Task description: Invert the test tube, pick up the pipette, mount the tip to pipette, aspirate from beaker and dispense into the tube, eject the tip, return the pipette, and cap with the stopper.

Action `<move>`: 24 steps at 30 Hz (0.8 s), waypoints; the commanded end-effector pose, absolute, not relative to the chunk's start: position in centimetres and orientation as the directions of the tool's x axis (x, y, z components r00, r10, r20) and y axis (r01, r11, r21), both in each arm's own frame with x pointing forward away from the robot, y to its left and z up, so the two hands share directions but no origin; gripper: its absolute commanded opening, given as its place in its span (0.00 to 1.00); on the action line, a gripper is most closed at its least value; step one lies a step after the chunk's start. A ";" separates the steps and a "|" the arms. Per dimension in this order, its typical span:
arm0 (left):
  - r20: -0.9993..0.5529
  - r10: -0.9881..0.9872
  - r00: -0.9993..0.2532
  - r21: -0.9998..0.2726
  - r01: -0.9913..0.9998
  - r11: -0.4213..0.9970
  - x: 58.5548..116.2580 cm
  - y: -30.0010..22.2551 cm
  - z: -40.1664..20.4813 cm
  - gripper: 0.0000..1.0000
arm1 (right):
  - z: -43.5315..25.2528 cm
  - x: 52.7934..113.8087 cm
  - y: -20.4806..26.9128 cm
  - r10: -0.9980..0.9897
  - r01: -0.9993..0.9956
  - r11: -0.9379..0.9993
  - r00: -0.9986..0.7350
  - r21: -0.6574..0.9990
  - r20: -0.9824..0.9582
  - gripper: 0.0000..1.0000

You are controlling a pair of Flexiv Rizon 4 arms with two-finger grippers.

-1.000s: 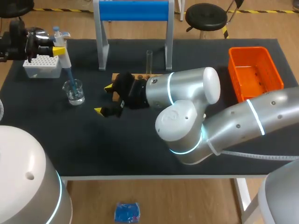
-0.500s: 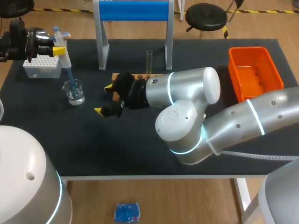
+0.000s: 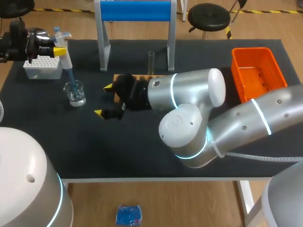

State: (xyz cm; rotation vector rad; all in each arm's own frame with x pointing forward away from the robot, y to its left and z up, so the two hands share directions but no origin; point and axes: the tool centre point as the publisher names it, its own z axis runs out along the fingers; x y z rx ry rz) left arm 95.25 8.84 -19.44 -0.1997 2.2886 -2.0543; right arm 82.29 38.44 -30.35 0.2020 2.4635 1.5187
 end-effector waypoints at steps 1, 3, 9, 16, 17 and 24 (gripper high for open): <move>0.042 -0.134 -0.990 -0.993 -0.056 0.104 95.3 8.9 -19.4 0.00 | -27.1 82.6 36.8 0.182 0.002 0.517 -0.977 0.856 -0.108 1.00; 0.042 -0.134 -0.990 -0.993 -0.056 0.104 95.3 8.9 -19.4 0.00 | -26.0 83.0 36.6 0.166 -0.006 0.523 -0.980 0.853 -0.109 1.00; 0.042 -0.134 -0.990 -0.993 -0.056 0.104 95.3 8.9 -19.4 0.00 | -23.1 84.5 36.0 0.126 -0.027 0.513 -0.986 0.858 -0.106 1.00; 0.042 -0.134 -0.990 -0.993 -0.056 0.104 95.3 8.9 -19.4 0.00 | -19.6 86.5 36.1 0.052 -0.054 0.474 -0.995 0.879 -0.089 1.00; 0.042 -0.134 -0.990 -0.993 -0.056 0.104 95.3 8.9 -19.4 0.00 | -19.0 86.9 36.3 0.035 -0.055 0.464 -0.996 0.884 -0.081 1.00; 0.042 -0.134 -0.990 -0.993 -0.056 0.104 95.3 8.9 -19.4 0.00 | -16.3 88.4 37.4 -0.055 -0.072 0.428 -0.997 0.901 -0.053 1.00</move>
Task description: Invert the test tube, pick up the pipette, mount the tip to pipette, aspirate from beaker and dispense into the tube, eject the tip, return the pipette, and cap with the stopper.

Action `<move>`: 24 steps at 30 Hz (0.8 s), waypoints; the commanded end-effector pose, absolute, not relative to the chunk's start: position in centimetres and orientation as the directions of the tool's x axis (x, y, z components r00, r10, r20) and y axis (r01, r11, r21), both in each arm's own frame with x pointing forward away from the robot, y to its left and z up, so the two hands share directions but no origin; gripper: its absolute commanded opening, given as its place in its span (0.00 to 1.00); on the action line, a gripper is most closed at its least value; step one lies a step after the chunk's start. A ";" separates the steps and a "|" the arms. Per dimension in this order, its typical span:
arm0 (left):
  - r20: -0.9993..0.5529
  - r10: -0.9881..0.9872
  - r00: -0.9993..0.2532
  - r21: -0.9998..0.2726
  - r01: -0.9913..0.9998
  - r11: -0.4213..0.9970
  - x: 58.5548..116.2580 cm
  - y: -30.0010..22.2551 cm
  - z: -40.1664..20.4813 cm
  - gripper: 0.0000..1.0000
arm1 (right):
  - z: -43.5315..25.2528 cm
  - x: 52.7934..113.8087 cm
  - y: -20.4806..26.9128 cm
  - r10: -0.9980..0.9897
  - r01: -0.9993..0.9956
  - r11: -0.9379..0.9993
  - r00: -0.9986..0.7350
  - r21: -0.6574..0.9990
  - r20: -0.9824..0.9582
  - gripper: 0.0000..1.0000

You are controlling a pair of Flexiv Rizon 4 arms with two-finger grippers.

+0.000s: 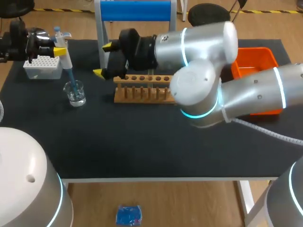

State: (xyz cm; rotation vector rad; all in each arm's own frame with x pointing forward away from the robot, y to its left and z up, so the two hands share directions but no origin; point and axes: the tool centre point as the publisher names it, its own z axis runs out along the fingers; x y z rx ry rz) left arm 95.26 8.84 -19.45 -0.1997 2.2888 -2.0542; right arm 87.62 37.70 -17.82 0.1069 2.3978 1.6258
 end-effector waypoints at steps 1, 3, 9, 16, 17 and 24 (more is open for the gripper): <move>0.042 -0.134 -0.990 -0.993 -0.056 0.104 95.3 8.9 -19.4 0.00 | -15.9 88.5 37.7 -0.069 -0.075 0.426 -0.996 0.902 -0.050 1.00; 0.042 -0.134 -0.990 -0.993 -0.056 0.104 95.3 8.9 -19.4 0.00 | -15.5 88.7 38.2 -0.086 -0.083 0.430 -0.995 0.899 -0.050 1.00; 0.042 -0.134 -0.990 -0.993 -0.056 0.104 95.3 8.9 -19.4 0.00 | -14.2 89.3 39.4 -0.101 -0.090 0.432 -0.994 0.898 -0.051 1.00; 0.042 -0.134 -0.990 -0.993 -0.056 0.104 95.3 8.9 -19.4 0.00 | -12.5 90.6 41.2 -0.077 -0.035 0.416 -0.997 0.909 -0.003 1.00; 0.042 -0.134 -0.990 -0.993 -0.056 0.104 95.3 8.9 -19.4 0.00 | -12.2 90.8 41.4 -0.069 -0.020 0.412 -0.998 0.911 0.009 1.00; 0.042 -0.134 -0.990 -0.993 -0.056 0.104 95.3 8.9 -19.4 0.00 | -11.1 92.6 43.4 -0.008 0.037 0.415 -0.999 0.909 0.044 1.00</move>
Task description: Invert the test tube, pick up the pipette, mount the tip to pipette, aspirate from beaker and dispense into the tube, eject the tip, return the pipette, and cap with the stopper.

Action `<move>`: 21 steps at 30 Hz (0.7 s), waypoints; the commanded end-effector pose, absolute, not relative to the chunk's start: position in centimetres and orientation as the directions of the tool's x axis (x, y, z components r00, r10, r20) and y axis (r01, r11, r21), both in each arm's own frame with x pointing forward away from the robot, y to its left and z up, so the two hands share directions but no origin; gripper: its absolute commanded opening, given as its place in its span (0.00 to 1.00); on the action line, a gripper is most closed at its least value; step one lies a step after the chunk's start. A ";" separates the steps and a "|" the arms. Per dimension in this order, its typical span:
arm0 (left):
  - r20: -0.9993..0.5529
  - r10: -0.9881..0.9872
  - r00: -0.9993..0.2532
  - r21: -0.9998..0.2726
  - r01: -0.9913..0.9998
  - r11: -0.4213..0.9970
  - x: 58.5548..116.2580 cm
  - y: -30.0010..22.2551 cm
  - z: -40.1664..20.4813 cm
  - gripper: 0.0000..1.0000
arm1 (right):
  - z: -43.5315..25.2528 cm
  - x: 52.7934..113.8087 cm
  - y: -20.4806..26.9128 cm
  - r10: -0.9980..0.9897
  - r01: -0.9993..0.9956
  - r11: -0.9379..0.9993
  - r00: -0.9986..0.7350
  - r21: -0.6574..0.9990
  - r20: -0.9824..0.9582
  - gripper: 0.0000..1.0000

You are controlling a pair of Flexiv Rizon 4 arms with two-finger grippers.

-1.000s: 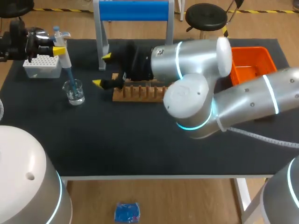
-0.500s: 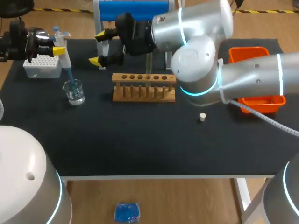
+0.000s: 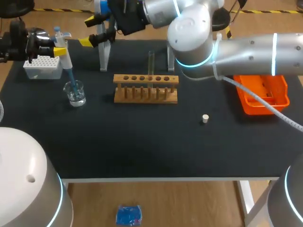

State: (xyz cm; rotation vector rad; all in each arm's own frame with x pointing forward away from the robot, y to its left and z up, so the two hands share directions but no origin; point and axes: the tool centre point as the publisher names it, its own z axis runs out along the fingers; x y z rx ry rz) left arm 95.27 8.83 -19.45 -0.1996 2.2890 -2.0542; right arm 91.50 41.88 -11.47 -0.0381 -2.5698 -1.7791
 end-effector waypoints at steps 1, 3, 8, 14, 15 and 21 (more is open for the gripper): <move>0.042 -0.134 -0.990 -0.993 -0.056 0.104 95.3 8.9 -19.4 0.00 | -11.1 92.6 43.6 -0.006 0.040 0.416 -0.999 0.908 0.046 1.00; 0.042 -0.134 -0.990 -0.993 -0.056 0.104 95.3 8.9 -19.4 0.00 | -10.9 92.9 44.2 0.007 0.047 0.420 -0.999 0.906 0.049 1.00; 0.042 -0.134 -0.990 -0.993 -0.056 0.104 95.3 8.9 -19.4 0.00 | -10.5 93.3 45.2 0.019 0.046 0.427 -0.999 0.903 0.042 0.12; 0.042 -0.134 -0.990 -0.993 -0.056 0.104 95.3 8.9 -19.4 0.00 | -10.0 93.8 46.1 0.025 0.038 0.433 -0.999 0.900 0.031 0.00; 0.042 -0.134 -0.990 -0.993 -0.056 0.104 95.3 8.9 -19.4 0.00 | -10.1 93.7 46.2 0.025 0.037 0.435 -0.999 0.900 0.029 0.00; 0.042 -0.134 -0.990 -0.993 -0.056 0.104 95.3 8.9 -19.4 0.00 | -10.2 93.9 47.1 0.027 0.031 0.444 -0.999 0.896 0.021 0.00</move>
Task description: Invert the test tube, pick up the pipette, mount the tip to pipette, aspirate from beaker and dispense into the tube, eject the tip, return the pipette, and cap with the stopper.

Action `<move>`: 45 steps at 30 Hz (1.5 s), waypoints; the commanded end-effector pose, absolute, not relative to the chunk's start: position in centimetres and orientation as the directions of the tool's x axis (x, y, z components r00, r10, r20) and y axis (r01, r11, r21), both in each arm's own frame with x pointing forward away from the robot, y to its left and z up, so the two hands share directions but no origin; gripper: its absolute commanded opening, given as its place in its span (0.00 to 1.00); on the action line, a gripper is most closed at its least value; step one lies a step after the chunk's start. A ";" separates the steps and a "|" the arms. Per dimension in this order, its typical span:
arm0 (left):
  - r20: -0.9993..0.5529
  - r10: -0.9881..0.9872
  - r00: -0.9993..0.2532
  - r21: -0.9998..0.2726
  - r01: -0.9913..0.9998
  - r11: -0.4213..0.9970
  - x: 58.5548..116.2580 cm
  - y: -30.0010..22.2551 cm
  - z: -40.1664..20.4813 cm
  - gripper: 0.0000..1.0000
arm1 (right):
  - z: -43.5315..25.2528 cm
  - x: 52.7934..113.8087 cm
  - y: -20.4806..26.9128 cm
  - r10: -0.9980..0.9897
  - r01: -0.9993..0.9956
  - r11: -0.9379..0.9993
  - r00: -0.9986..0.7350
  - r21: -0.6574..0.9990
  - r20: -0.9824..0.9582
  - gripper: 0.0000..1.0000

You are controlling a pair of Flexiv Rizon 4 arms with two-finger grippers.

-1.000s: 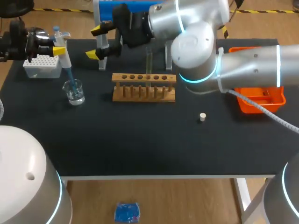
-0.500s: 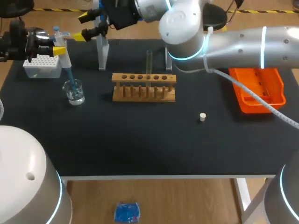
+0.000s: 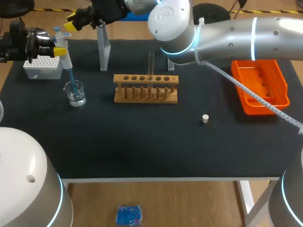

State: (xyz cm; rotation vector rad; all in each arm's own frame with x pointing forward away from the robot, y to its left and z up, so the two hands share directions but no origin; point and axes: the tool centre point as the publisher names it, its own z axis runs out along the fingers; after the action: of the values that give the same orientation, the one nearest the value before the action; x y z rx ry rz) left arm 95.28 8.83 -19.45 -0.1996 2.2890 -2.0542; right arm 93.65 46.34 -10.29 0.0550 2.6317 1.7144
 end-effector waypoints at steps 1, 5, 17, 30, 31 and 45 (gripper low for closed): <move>0.042 -0.134 -0.990 -0.993 -0.056 0.104 95.3 8.9 -19.4 0.00 | -10.3 93.9 47.2 0.028 0.031 0.444 -0.999 0.895 0.021 0.00; 0.042 -0.134 -0.990 -0.993 -0.056 0.104 95.3 8.9 -19.4 0.00 | -10.3 94.3 47.7 0.030 0.037 0.446 -0.999 0.894 0.026 0.00; 0.042 -0.134 -0.990 -0.993 -0.056 0.104 95.3 8.9 -19.4 0.00 | -10.6 94.5 49.3 0.034 0.054 0.448 -0.998 0.892 0.044 0.00; 0.042 -0.134 -0.990 -0.993 -0.056 0.104 95.3 8.9 -19.4 0.00 | -11.1 95.4 50.5 0.047 0.061 0.455 -0.998 0.888 0.045 0.00; 0.042 -0.134 -0.990 -0.993 -0.056 0.104 95.3 8.9 -19.4 0.00 | -11.2 95.6 50.6 0.049 0.063 0.455 -0.998 0.888 0.046 0.00; 0.042 -0.134 -0.990 -0.993 -0.056 0.104 95.3 8.9 -19.4 0.00 | -11.8 96.0 50.8 0.058 0.073 0.463 -0.997 0.884 0.052 0.00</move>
State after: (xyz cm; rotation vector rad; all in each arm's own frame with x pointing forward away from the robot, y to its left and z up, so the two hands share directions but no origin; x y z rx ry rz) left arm 95.27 8.84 -19.48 -0.1999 2.2897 -2.0539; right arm 95.89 50.66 -11.93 0.1218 2.6865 1.6486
